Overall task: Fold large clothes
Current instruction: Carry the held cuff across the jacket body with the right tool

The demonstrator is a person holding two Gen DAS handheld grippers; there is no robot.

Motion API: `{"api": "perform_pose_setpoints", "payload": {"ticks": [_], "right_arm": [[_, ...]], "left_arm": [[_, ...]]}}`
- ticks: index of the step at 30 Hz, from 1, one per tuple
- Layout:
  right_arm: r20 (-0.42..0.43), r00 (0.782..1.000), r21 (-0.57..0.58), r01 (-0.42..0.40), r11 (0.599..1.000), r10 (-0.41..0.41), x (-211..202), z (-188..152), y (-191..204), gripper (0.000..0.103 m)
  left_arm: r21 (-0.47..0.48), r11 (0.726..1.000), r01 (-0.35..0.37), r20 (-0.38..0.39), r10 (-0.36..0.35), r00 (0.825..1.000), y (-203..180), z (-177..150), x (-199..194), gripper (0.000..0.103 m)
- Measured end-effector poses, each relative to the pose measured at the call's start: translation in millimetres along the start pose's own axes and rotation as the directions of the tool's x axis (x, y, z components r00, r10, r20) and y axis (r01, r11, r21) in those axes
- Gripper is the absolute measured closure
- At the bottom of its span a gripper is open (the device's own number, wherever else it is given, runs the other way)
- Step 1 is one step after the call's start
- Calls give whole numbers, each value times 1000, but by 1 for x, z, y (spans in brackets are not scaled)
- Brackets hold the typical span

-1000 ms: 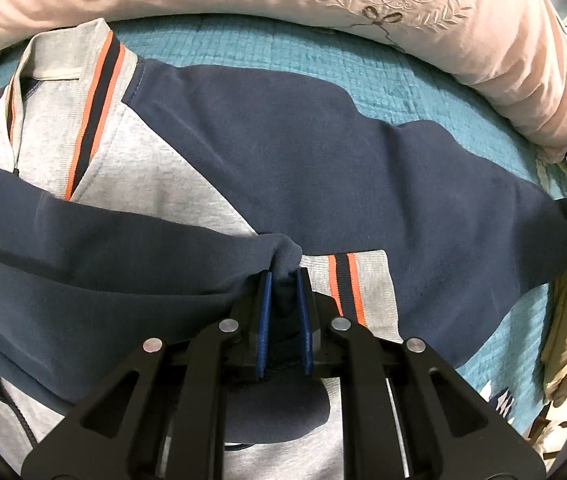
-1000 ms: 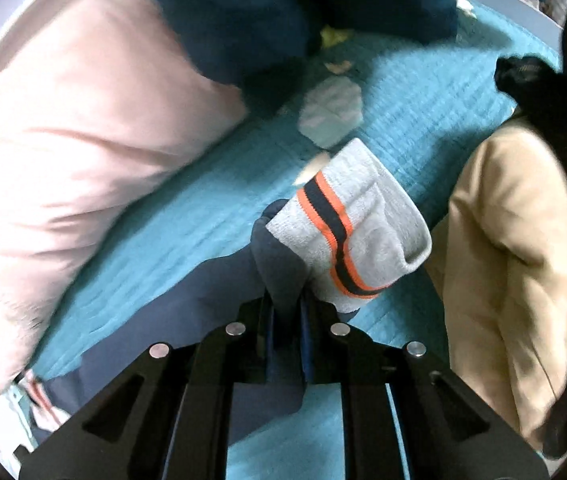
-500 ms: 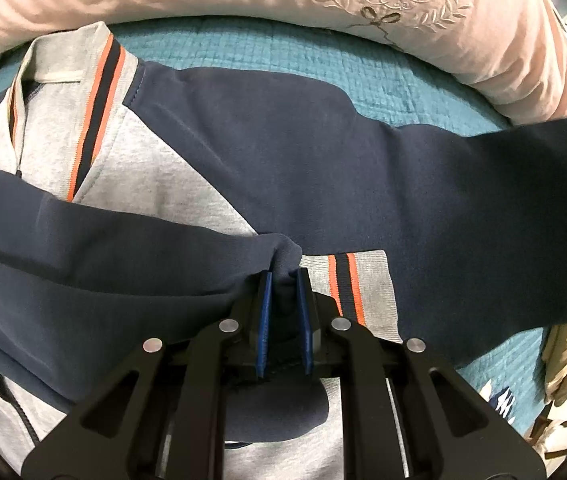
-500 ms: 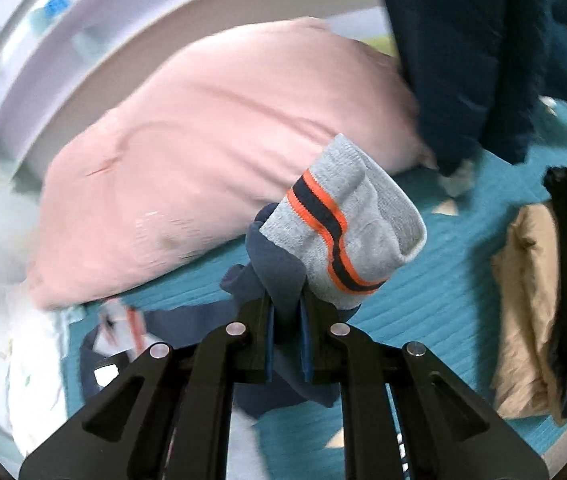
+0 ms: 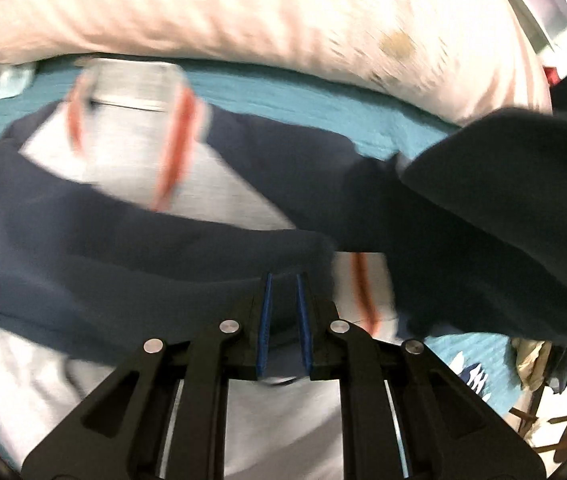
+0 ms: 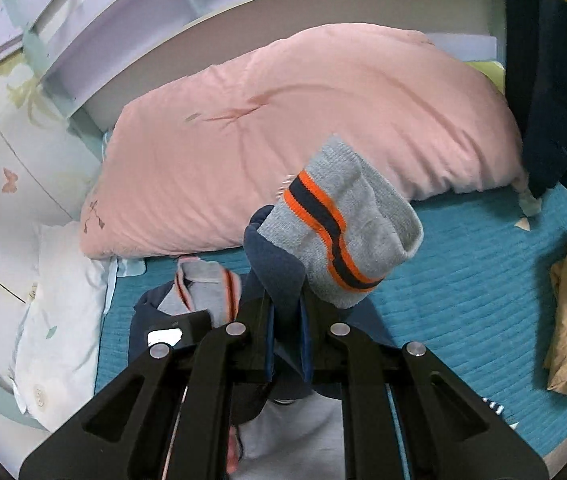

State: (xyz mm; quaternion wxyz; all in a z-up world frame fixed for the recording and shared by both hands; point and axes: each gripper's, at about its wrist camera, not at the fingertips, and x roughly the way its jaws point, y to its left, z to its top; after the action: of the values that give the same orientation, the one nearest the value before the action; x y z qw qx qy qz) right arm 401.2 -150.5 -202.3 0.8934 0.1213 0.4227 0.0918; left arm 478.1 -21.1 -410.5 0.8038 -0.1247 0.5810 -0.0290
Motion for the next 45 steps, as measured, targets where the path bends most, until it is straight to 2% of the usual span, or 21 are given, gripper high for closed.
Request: {"api": "perform_pose_setpoints", "payload": {"ticks": [3,6,8,11,12,16,18,21,24,26,28,30,31,34,35,36,38,39,41,43,45], "right_arm": [[9,1000,-12,10,1000,-10,14,-3,30,93],[33,998,-24,57,998,-56,36,-8,76,93],[9,998,-26,59,998,-58,55,-15,103,93],[-24,998,-71,60,996,-62,91,-35,147,93],[-34,997,-102,68,992,-72,104,-43,161,93],[-143,987,-161,52,986,-75,160,-78,206,93],[-182,977,-224,73,972,-115,188,-97,227,92],[-259,954,-256,80,963,-148,222,-123,242,88],[-266,948,-293,91,952,-173,230,-137,247,75],[-280,955,-278,18,960,-99,226,-142,252,45],[-333,942,-200,-107,974,35,219,-140,250,37],[-369,915,-124,-220,968,161,212,-138,249,38],[-372,910,-110,-237,965,181,205,-134,248,38],[-309,934,-118,-223,968,178,182,-119,235,39],[-291,943,-125,-205,971,162,178,-113,230,39],[-257,962,-153,-132,979,89,174,-107,223,39],[-224,975,-190,-41,981,-3,177,-100,217,41],[-232,972,-200,-11,980,-36,183,-100,212,46],[-289,954,-220,16,975,-81,199,-110,210,74],[-345,931,-261,27,965,-120,215,-128,212,86],[-398,912,-255,-12,967,-94,227,-149,216,93]], "left_arm": [[-45,999,-11,17,12,1000,41,0,-25,90],[-87,995,-41,37,44,998,81,-2,-48,90],[-113,992,-51,54,57,997,109,-2,-63,90],[-122,988,-97,80,107,991,150,-4,-81,90],[-127,982,-140,75,150,986,168,-8,-85,90],[-180,970,-162,47,173,984,218,-19,-89,90],[-216,961,-175,25,184,983,244,-27,-87,90],[-244,951,-191,4,198,980,266,-40,-84,90],[-259,947,-189,-1,195,981,280,-49,-82,90],[-270,942,-199,-5,206,979,288,-51,-80,90],[-285,941,-185,-2,193,981,292,-55,-83,90],[-295,938,-181,3,190,982,292,-54,-86,90],[-300,937,-177,8,188,982,294,-56,-88,90],[-300,935,-191,13,204,979,294,-54,-96,90],[-299,936,-188,16,202,979,294,-54,-97,90],[-297,937,-182,20,196,980,294,-56,-100,90],[-297,938,-179,26,195,980,294,-59,-104,90],[-297,938,-177,28,194,981,294,-60,-105,90],[-303,938,-169,30,187,982,296,-58,-101,83],[-309,935,-172,29,190,981,298,-59,-100,78],[-311,934,-176,27,193,981,300,-60,-99,78]]}}
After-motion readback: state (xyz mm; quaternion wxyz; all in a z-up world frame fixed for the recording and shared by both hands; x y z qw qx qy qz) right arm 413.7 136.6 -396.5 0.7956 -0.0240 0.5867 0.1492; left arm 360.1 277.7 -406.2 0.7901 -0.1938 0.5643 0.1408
